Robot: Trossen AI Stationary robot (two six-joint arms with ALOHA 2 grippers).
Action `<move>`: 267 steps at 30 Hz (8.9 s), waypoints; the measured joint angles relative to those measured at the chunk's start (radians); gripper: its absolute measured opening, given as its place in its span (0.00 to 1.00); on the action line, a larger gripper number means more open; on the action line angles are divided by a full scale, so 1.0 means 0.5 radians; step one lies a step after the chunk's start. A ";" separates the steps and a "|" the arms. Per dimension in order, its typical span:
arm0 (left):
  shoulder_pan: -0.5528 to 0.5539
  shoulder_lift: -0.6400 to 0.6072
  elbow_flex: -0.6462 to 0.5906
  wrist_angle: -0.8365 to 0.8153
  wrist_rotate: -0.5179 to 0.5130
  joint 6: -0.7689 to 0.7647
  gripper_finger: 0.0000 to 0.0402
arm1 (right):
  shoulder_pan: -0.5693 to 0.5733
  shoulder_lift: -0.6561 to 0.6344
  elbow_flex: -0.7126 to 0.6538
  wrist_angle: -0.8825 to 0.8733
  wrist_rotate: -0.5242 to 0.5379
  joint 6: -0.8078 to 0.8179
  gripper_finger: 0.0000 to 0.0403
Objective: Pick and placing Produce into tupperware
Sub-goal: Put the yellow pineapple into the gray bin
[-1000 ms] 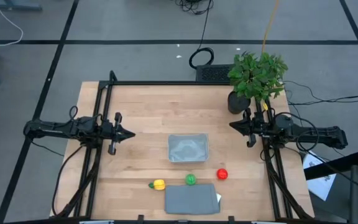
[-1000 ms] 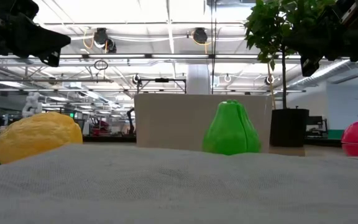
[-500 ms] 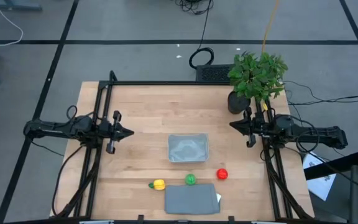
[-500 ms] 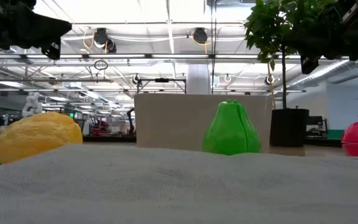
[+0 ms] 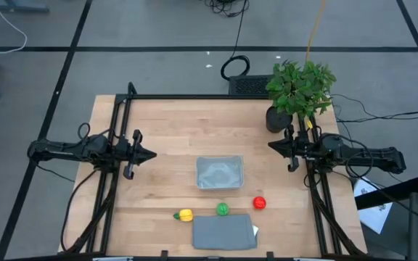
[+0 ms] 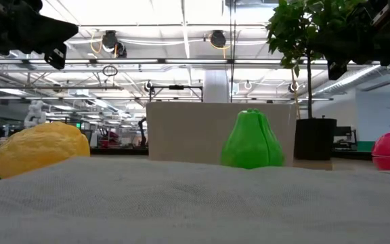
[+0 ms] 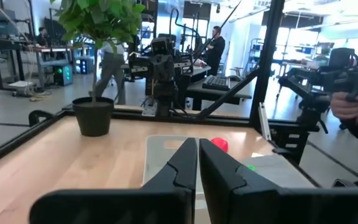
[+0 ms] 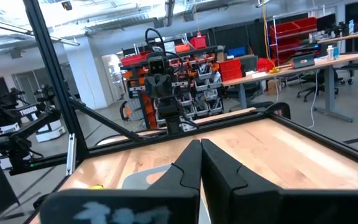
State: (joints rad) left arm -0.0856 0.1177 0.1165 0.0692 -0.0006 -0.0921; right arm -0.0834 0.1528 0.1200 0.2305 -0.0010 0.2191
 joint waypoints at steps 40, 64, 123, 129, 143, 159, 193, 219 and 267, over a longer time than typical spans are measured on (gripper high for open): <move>0.000 0.000 0.000 -0.044 -0.001 0.074 0.05 | 0.000 0.006 0.000 -0.100 0.002 -0.044 0.00; -0.188 0.756 0.272 0.160 -0.124 -0.043 0.05 | 0.000 0.010 0.000 -0.077 0.002 -0.044 0.00; -0.770 2.895 2.406 -1.774 0.137 -1.077 0.01 | -0.001 0.009 0.000 -0.197 0.002 0.035 0.00; -0.771 3.017 2.407 -1.780 0.271 -1.144 0.00 | 0.000 0.010 0.000 -0.155 0.002 0.061 0.00; -0.699 3.066 2.407 -1.759 0.270 -1.084 0.06 | 0.000 0.009 -0.001 -0.155 0.002 0.047 0.00; -0.698 3.066 2.407 -1.713 0.363 -1.039 0.64 | -0.001 0.009 -0.001 -0.171 0.002 0.060 0.00; -0.808 3.400 2.403 -1.666 0.194 -1.250 0.82 | 0.000 0.011 -0.001 -0.172 0.002 0.054 0.00; -0.829 3.616 2.404 -1.518 0.154 -1.143 0.82 | -0.001 0.069 -0.001 -0.184 0.002 0.060 0.00; -0.775 3.582 2.405 -1.646 0.264 -0.885 0.46 | -0.001 0.090 -0.001 -0.170 0.001 0.060 0.00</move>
State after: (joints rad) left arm -0.4729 1.9089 1.3190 -0.7537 0.1315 -0.5344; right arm -0.0837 0.1978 0.1196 0.1455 -0.0006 0.2493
